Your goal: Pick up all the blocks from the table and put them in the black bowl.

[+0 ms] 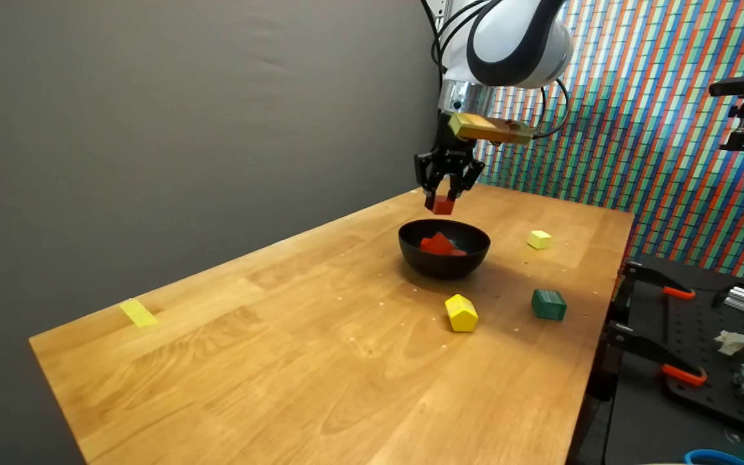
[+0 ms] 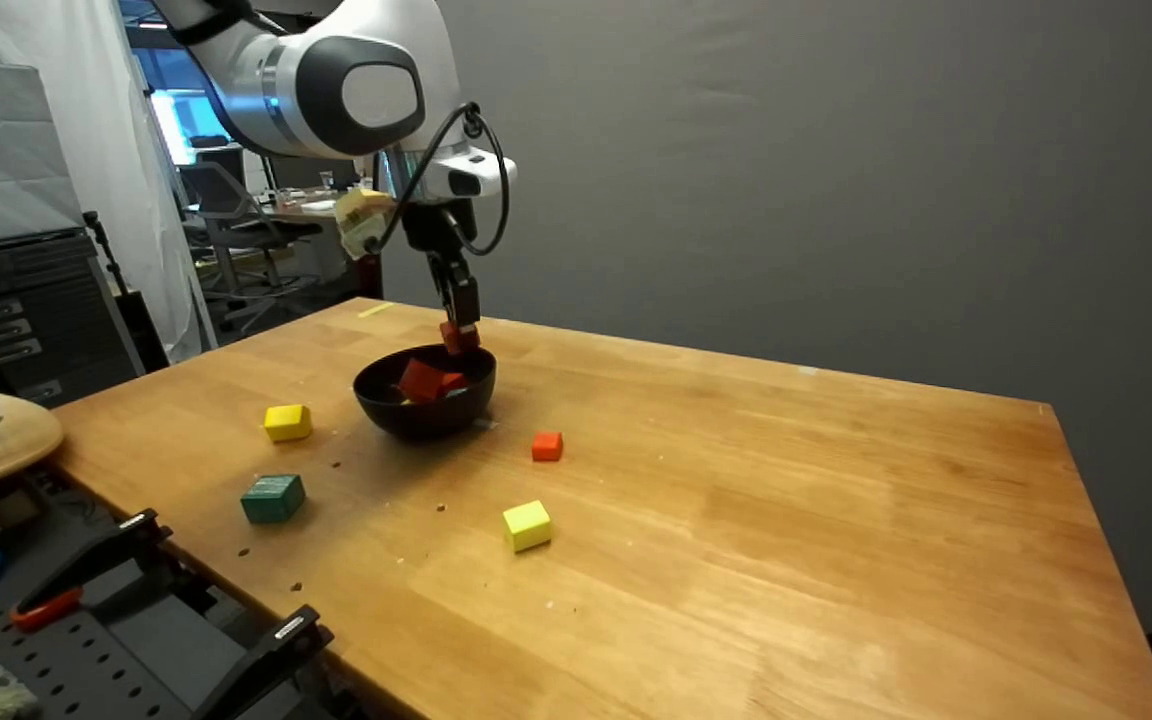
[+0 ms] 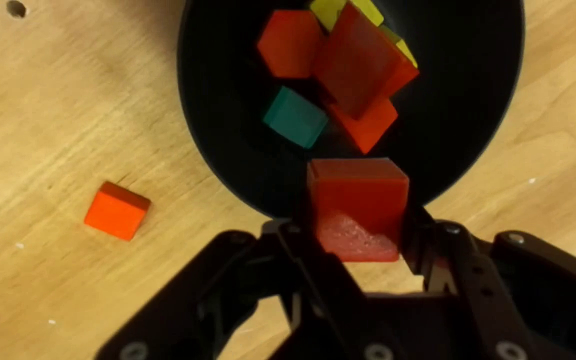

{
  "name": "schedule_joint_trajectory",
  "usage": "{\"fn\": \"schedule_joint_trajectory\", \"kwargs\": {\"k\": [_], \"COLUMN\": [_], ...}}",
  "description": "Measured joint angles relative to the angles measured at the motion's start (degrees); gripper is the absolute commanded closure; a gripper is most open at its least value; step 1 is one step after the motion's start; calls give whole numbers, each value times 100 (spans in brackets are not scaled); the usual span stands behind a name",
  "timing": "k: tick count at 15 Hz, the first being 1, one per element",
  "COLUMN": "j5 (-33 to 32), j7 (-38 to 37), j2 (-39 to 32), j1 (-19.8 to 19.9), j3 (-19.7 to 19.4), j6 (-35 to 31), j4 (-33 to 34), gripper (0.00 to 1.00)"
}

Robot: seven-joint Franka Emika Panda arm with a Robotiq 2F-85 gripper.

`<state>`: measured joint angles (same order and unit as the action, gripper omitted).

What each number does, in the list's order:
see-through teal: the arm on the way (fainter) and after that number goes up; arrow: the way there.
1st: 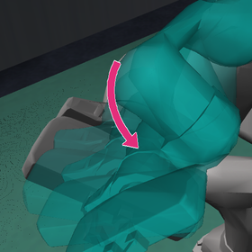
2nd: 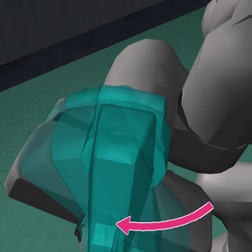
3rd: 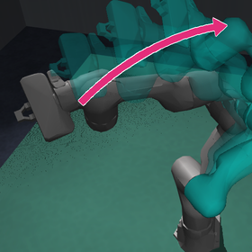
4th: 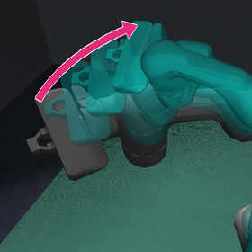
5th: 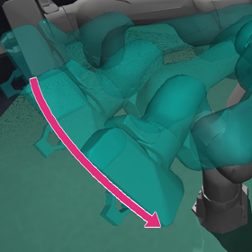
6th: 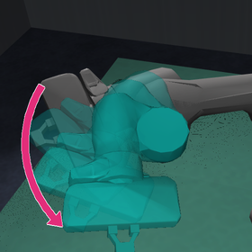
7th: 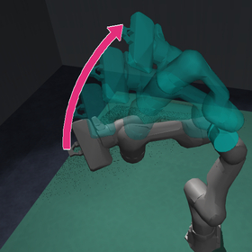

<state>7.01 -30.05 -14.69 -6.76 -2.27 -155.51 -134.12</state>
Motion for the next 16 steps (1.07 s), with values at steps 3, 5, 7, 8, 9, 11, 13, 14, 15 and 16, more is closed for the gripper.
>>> {"fn": "schedule_joint_trajectory", "kwargs": {"k": [3,5,7,8,9,11,13,14,15,16], "j5": [-69,-468,-872,-1114,-1275,-1440,-1419,-1361,-1219,-1032], "j7": [44,39,20,-31,-48,-44,-26,-14,27,84], "j2": [-238,-163,46,162,260,335,273,214,141,59], "j1": [16,16,55,82,147,353,551,617,670,715], "j3": [-109,-374,-709,-900,-1049,-1204,-1207,-1185,-1140,-1077], "j6": [14,40,112,129,196,324,345,364,383,388], "j4": [84,70,0,-56,-115,-213,-288,-314,-325,-324], "gripper": [6,0,0,0,0,0,0,0,0,0]}}
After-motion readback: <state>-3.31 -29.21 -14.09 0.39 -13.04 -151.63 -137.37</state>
